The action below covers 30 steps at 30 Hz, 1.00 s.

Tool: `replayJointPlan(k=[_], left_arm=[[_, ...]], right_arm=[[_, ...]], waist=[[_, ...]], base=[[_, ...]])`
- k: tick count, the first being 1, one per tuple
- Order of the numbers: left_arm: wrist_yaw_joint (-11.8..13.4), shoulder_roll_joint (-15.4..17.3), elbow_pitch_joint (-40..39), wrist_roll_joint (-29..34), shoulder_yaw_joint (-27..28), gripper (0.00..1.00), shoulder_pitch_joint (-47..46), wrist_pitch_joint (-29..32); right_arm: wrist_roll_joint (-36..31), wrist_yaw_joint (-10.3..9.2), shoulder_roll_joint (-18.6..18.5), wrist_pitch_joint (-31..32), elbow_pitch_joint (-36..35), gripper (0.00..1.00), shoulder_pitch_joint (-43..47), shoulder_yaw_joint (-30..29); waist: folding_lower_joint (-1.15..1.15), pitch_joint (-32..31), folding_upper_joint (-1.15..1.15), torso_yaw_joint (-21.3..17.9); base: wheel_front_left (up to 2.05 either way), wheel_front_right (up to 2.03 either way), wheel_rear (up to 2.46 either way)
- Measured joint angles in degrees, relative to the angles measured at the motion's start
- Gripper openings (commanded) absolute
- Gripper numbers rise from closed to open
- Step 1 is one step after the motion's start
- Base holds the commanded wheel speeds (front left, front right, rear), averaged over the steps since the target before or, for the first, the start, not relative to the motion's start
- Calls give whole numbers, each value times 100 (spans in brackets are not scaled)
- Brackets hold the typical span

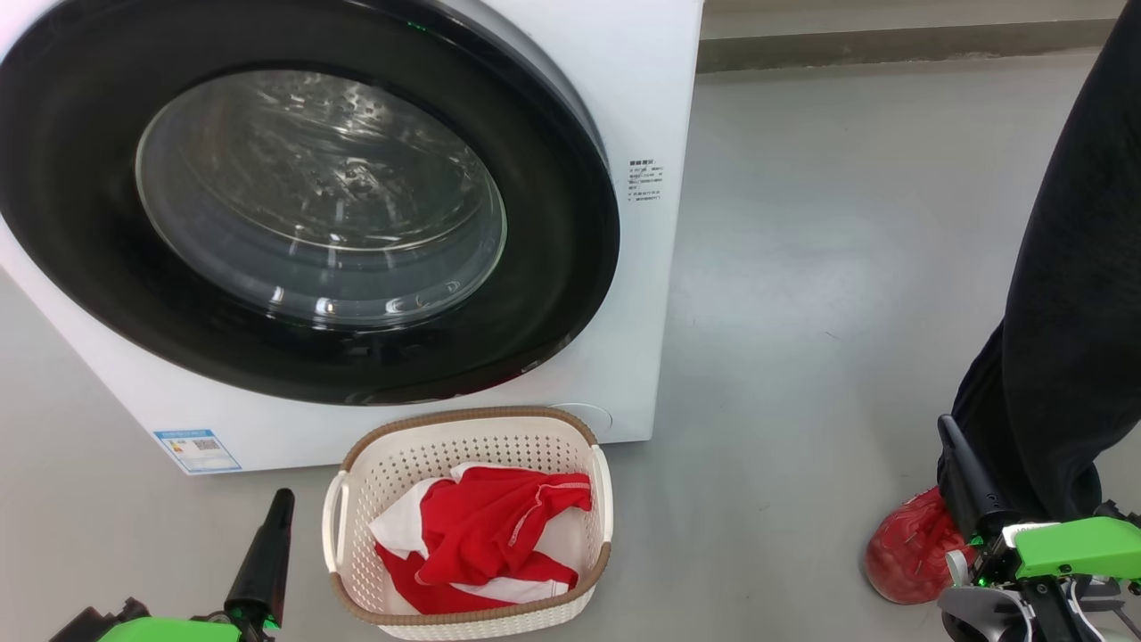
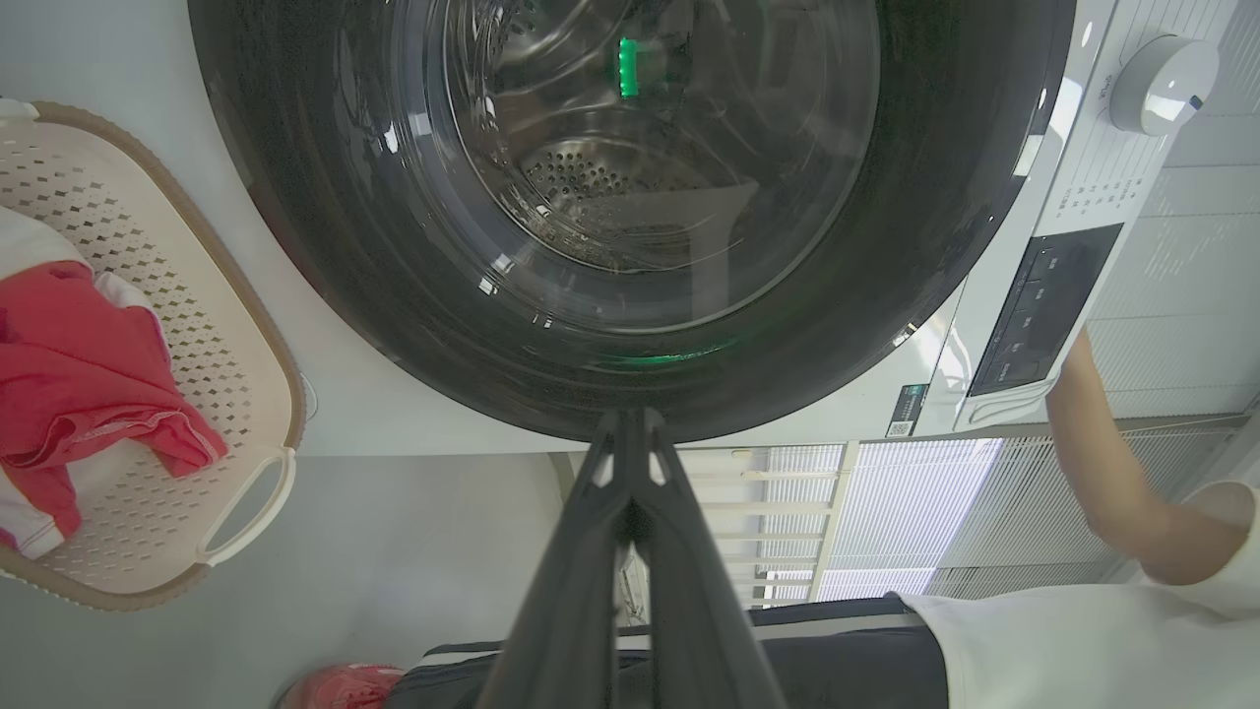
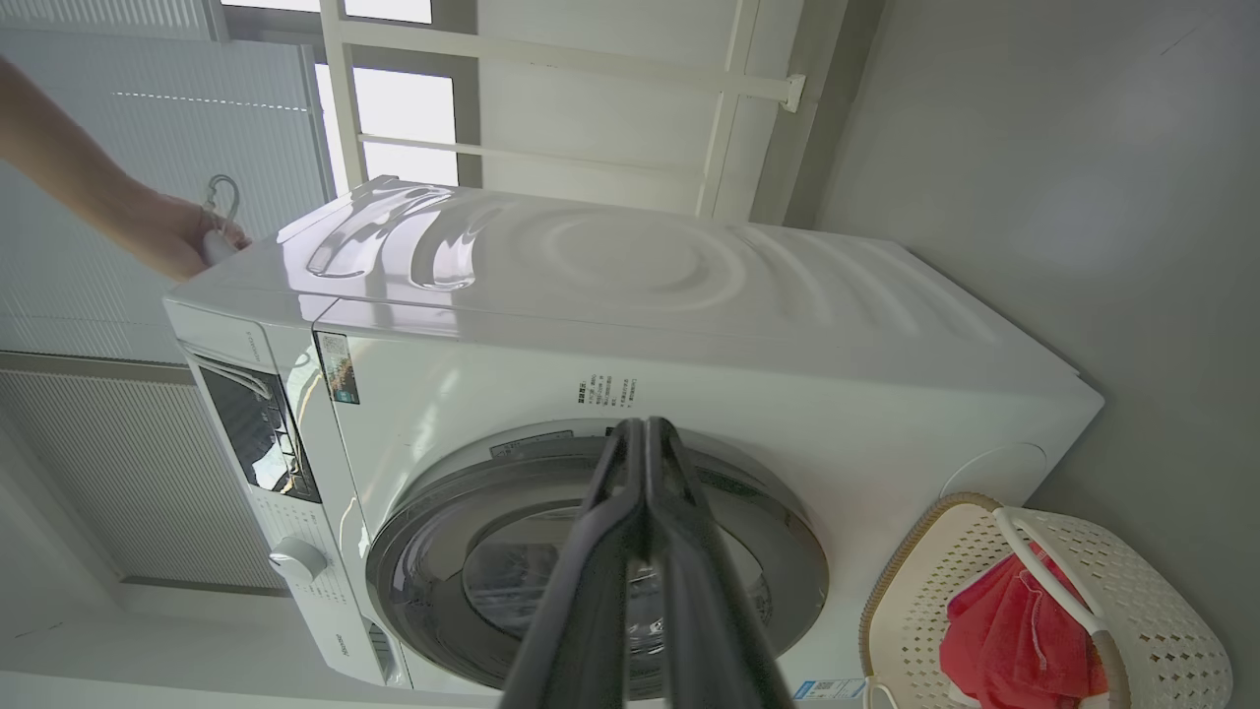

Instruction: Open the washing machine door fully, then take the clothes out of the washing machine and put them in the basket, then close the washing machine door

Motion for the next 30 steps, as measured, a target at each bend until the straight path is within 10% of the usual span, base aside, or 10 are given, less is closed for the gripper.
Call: replayJointPlan(k=[30], left_arm=[[0,0,0,0,0,0,0,0]], right_arm=[[0,0,1,0,0,0,0,-1]], waist=[[0,0,0,0]], base=[[0,0,0]])
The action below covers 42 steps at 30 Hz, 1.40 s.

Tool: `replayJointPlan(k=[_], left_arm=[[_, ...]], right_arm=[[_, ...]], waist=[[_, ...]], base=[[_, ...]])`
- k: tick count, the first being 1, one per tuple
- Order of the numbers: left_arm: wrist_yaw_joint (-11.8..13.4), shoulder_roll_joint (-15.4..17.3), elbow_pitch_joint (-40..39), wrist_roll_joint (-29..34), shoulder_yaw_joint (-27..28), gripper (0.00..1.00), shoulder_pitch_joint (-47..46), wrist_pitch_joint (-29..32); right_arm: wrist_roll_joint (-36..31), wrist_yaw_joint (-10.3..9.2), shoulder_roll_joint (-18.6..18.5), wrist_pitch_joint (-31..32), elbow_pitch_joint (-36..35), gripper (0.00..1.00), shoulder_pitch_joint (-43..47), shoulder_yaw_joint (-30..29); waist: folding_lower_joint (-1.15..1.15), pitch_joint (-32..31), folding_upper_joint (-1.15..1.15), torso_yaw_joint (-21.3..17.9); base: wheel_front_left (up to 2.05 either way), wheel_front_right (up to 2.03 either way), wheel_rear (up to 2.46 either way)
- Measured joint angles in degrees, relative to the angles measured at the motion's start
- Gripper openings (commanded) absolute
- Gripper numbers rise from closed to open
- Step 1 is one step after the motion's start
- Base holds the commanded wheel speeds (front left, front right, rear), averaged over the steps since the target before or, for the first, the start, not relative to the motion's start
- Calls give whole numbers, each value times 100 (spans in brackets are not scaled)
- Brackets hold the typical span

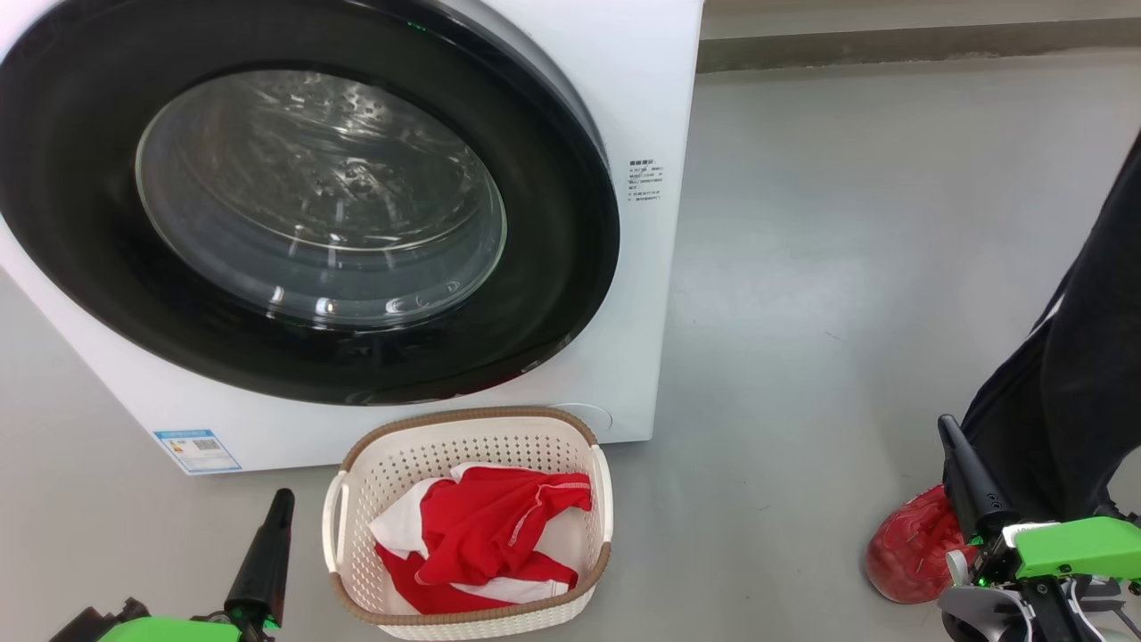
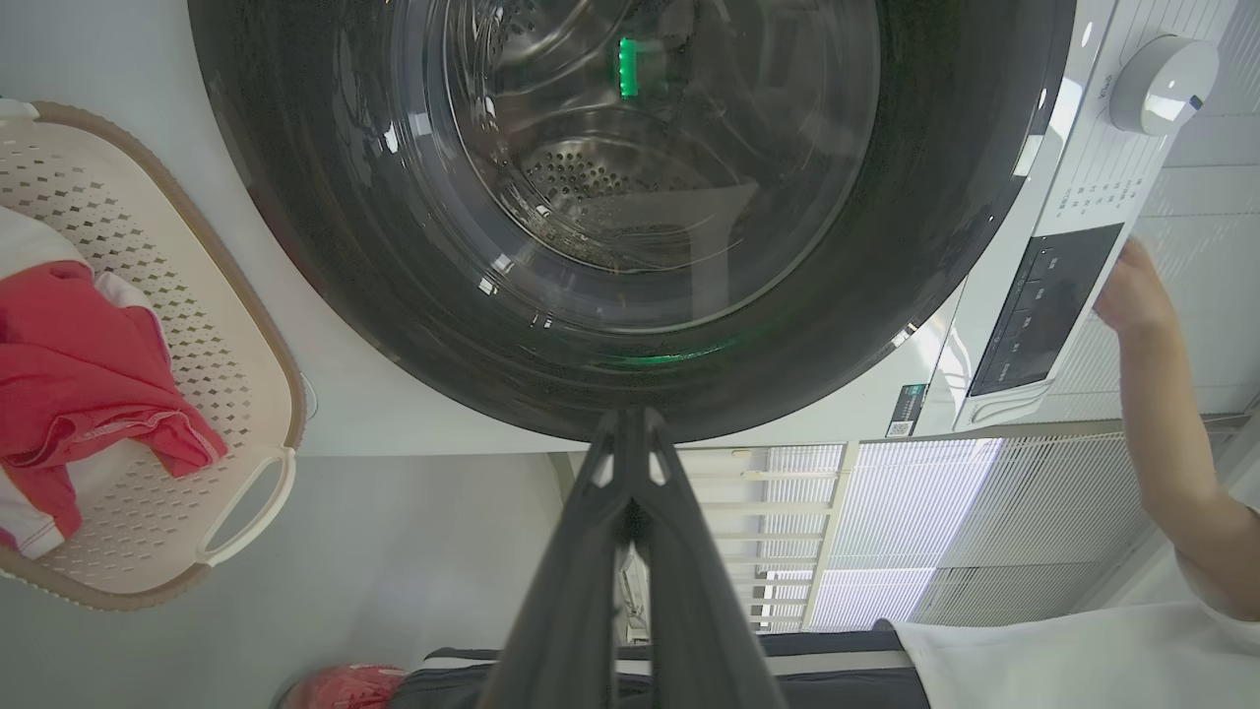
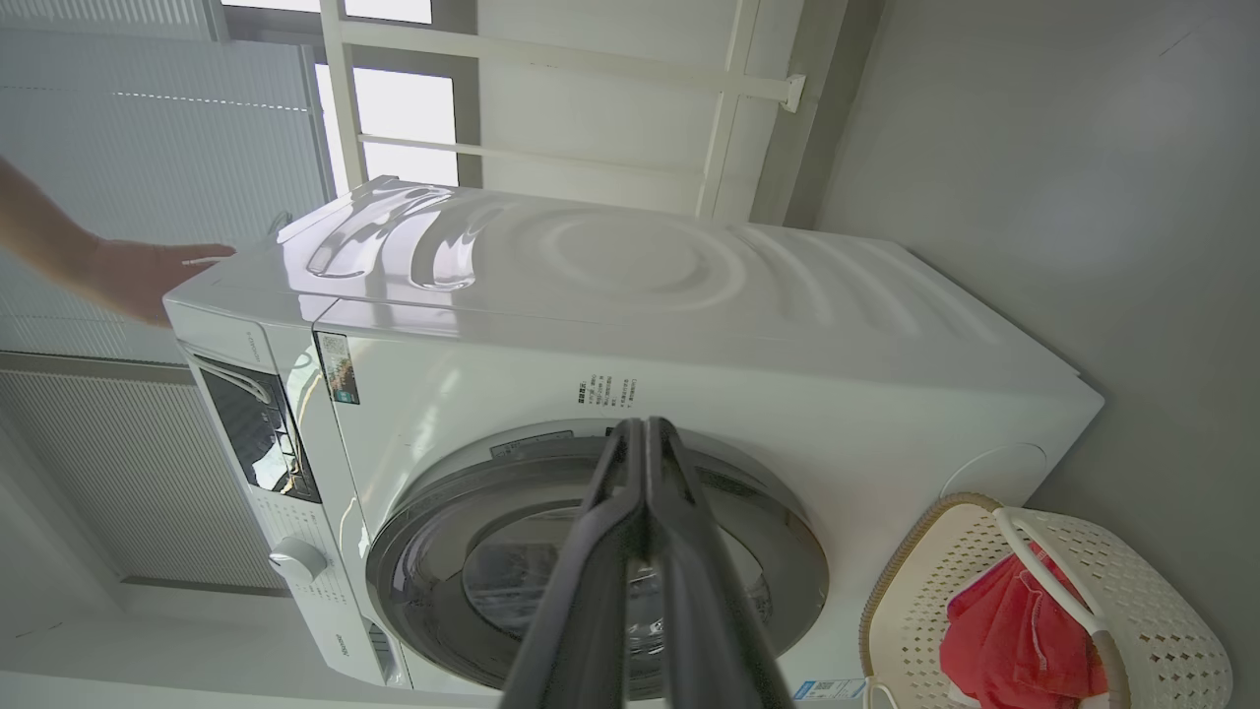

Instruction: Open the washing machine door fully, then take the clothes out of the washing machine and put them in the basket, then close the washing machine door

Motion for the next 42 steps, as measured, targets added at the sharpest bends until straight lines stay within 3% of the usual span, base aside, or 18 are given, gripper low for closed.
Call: replayJointPlan(k=[42], left_arm=[[0,0,0,0,0,0,0,0]], right_arm=[[0,0,0,-1,0,0,0,-1]], waist=[[0,0,0,0]], base=[[0,0,0]])
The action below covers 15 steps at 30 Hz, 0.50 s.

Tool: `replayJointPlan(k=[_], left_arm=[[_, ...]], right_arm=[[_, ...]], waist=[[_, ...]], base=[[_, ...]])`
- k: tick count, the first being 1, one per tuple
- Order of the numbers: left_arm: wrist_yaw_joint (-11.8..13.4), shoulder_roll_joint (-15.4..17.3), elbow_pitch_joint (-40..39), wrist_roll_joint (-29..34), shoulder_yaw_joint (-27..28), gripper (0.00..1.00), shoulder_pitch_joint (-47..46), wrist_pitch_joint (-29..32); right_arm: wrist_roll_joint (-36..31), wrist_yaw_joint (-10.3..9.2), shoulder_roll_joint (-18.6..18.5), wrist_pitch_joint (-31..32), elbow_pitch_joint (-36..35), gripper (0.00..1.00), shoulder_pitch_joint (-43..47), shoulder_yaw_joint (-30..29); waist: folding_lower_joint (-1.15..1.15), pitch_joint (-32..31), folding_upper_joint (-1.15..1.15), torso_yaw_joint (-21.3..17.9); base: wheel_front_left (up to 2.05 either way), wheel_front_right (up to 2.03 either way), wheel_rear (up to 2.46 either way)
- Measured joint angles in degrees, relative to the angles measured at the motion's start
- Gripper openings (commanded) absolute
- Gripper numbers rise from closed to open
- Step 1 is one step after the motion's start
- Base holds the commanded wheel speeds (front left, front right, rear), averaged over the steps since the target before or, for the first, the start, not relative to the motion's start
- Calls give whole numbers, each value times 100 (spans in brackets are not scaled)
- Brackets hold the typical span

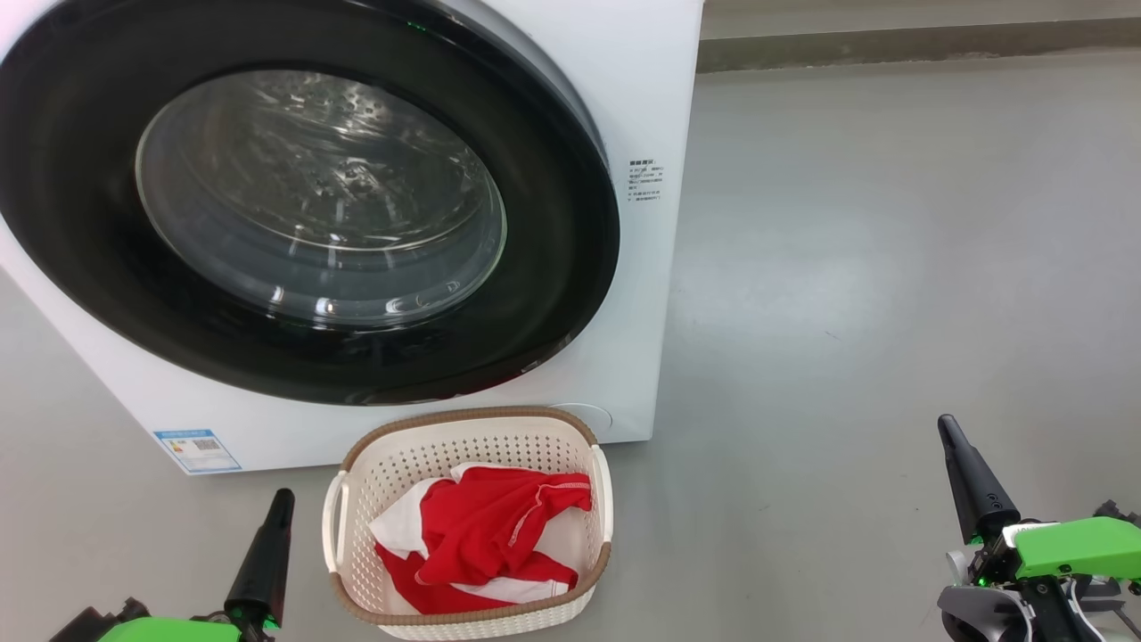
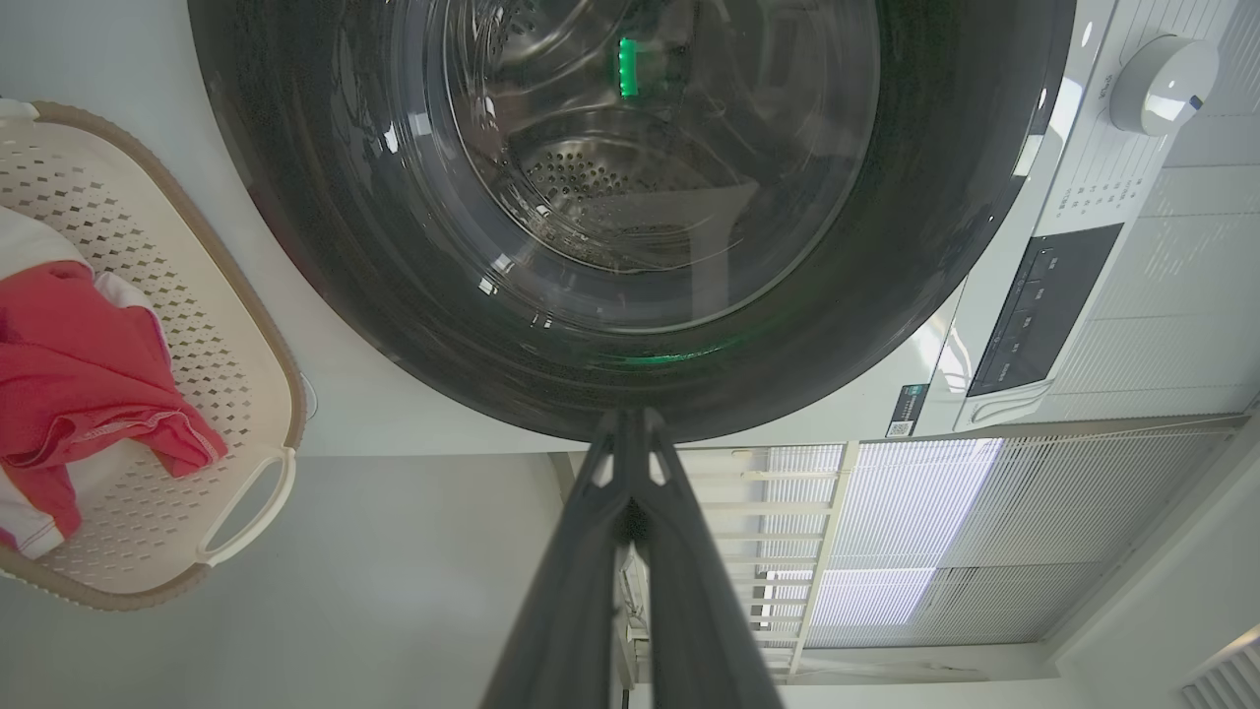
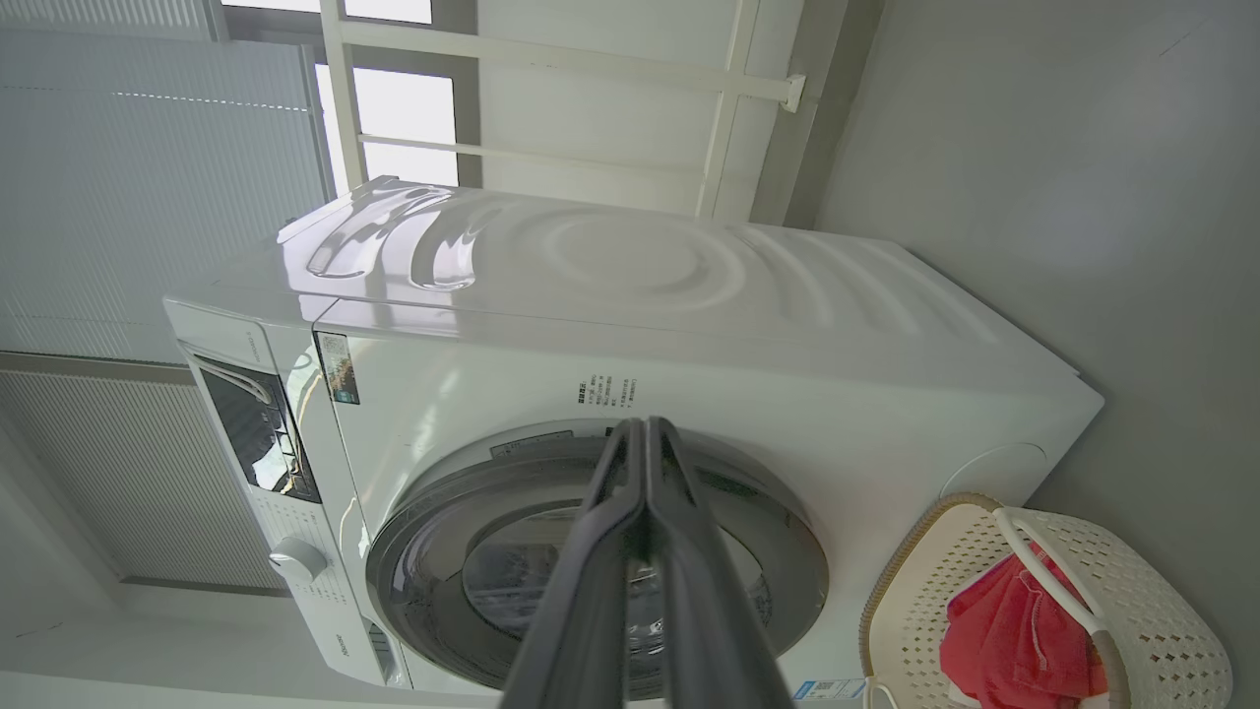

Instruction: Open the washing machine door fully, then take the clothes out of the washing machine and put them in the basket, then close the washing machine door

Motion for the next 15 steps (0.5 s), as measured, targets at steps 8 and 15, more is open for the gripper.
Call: replayJointPlan(k=[8,15], left_arm=[[0,0,0,0,0,0,0,0],[0,0,0,0,0,0,0,0]], right_arm=[[0,0,0,0,0,0,0,0],[-1,0,0,0,0,0,0,0]], waist=[[0,0,0,0],[0,0,0,0]], base=[[0,0,0],[0,0,0]])
